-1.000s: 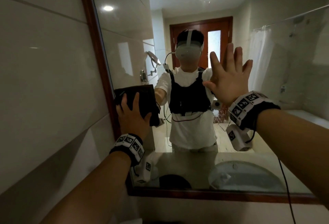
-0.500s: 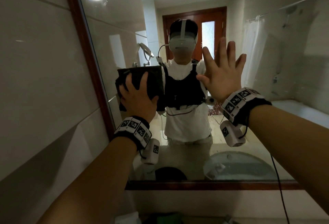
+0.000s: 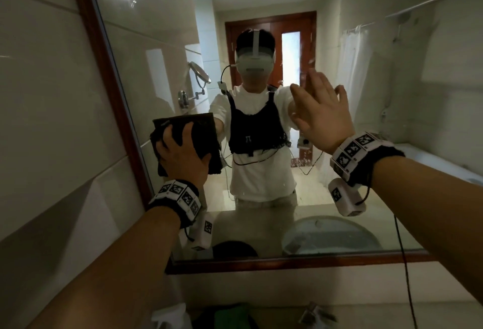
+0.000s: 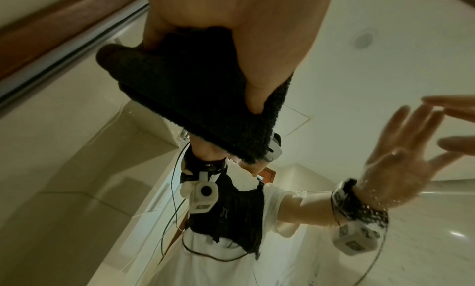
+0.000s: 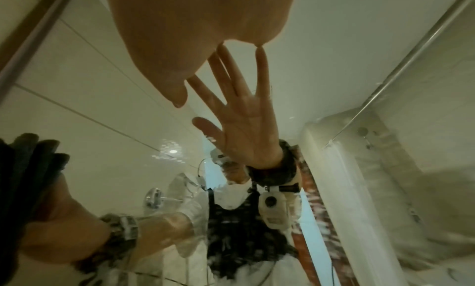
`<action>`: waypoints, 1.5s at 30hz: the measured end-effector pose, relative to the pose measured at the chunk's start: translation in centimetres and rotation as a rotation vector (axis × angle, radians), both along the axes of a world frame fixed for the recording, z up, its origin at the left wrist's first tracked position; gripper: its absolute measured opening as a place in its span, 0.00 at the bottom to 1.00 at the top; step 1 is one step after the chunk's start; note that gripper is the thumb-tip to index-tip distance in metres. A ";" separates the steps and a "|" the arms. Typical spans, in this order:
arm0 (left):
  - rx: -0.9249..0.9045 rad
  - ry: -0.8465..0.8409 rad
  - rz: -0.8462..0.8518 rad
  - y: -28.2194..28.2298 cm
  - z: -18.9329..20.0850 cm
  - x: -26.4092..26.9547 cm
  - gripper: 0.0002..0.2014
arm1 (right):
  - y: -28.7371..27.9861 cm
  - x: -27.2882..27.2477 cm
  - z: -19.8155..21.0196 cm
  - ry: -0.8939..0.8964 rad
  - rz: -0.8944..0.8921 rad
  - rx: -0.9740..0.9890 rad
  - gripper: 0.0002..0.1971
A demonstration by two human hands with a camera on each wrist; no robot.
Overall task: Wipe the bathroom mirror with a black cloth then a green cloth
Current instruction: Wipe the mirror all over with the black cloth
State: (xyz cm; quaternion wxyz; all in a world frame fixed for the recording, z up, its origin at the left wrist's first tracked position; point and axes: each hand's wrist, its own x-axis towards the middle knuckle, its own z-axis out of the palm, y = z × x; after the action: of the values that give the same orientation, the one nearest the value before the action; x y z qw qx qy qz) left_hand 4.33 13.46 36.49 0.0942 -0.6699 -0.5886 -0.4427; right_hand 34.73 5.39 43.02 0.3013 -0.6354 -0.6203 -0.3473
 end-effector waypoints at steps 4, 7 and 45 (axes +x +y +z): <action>-0.015 -0.012 0.002 -0.4 0.0 1.4 0.44 | -2.8 4.2 -0.8 0.067 -0.110 0.019 0.39; -0.015 0.003 0.006 -0.9 0.0 2.8 0.43 | -4.2 6.9 -1.0 0.144 -0.187 -0.007 0.45; 0.000 -0.047 0.032 -3.5 0.6 10.8 0.47 | -2.7 12.3 -3.8 0.068 -0.134 -0.035 0.51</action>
State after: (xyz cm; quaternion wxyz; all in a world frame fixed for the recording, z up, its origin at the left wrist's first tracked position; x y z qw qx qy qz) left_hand 15.14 9.99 37.09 0.0875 -0.6496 -0.6013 -0.4569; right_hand 47.02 2.70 39.26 0.2869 -0.6922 -0.5718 -0.3341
